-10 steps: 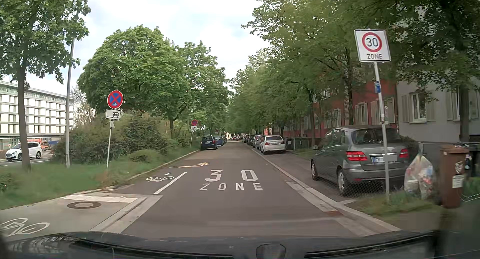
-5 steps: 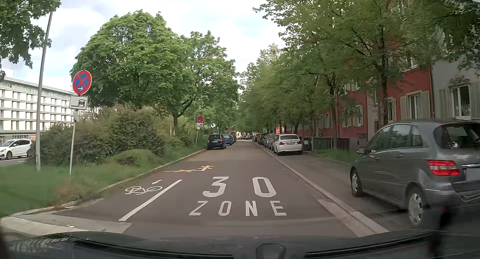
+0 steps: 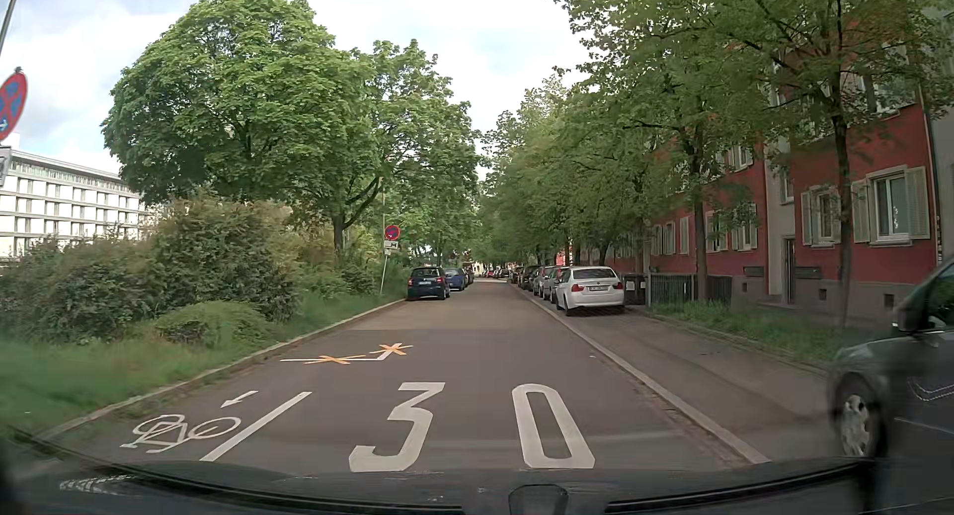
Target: Follow the waypoints while adhering to traffic rules and regulations
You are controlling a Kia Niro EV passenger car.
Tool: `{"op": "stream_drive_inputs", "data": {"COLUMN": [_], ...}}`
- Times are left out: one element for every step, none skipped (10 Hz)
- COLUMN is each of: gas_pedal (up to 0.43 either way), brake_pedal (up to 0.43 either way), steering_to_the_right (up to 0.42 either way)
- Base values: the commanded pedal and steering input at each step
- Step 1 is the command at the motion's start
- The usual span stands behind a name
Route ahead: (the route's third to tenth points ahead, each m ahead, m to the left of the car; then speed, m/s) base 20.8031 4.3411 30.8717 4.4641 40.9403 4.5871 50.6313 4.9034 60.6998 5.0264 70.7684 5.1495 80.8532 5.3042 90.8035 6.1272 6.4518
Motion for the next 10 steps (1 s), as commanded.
{"op": "stream_drive_inputs", "data": {"gas_pedal": [0.098, 0.098, 0.098, 0.098, 0.098, 0.098, 0.098, 0.098, 0.098, 0.098], "brake_pedal": [0.000, 0.000, 0.000, 0.000, 0.000, 0.000, 0.000, 0.000, 0.000, 0.000], "steering_to_the_right": [-0.004, -0.003, -0.002, -0.002, -0.002, -0.001, 0.000, 0.003, 0.006, 0.006]}}
